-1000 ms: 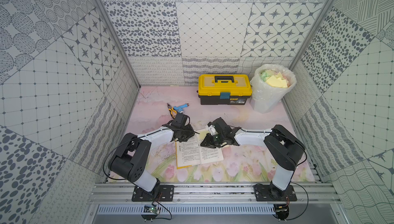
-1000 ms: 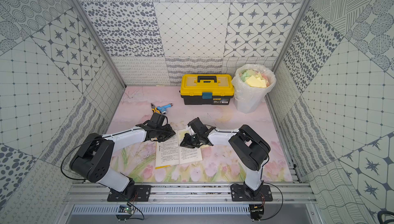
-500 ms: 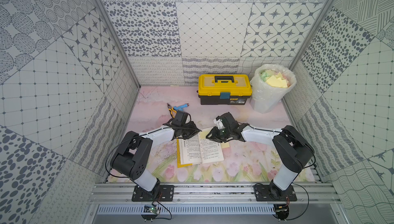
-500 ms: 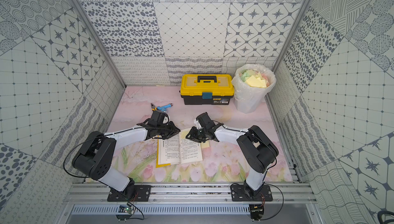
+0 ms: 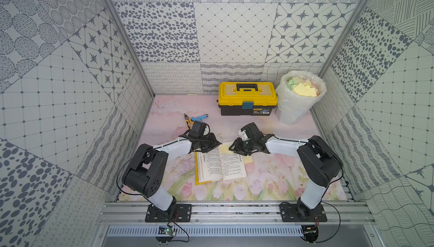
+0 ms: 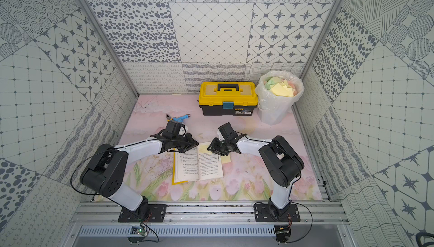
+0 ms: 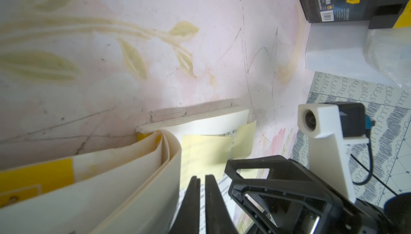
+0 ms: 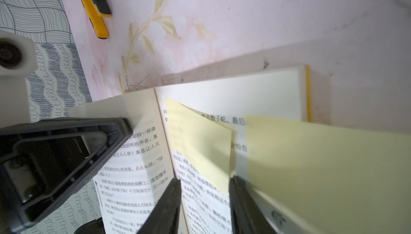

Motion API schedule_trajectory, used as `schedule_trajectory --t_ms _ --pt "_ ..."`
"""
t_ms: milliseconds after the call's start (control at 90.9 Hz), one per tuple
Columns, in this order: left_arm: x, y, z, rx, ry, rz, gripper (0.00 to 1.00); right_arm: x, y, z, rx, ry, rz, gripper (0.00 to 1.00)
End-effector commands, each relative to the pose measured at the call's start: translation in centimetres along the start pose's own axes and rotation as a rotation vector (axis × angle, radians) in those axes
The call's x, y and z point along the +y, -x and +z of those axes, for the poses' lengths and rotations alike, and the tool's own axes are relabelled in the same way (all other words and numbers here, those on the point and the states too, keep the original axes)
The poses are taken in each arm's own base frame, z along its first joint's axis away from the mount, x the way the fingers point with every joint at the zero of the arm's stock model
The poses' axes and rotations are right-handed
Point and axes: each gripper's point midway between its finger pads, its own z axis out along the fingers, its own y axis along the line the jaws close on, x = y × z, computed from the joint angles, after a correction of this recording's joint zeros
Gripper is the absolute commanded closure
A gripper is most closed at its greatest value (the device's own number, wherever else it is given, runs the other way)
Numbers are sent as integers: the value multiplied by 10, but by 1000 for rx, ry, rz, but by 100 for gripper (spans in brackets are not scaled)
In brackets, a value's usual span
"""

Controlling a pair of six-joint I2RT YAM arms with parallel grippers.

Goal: Peel off the used sticky note
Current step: Tear off the note from the book.

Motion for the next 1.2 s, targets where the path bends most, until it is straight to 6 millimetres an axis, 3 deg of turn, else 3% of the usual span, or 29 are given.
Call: schedule_trajectory --t_ms 0,187,550,902,1189 --pt "13 -3 -4 19 39 32 94 -3 5 -5 -30 -16 -4 57" --pt "27 -8 -3 29 82 42 100 0 4 -2 -8 -1 -9 54" --pt "58 -11 2 51 212 81 100 22 -1 6 45 77 -39 58" --pt "47 -15 5 98 154 198 100 27 -3 13 65 88 -40 60" --pt "25 -42 1 125 102 402 100 24 -2 17 67 80 -29 66"
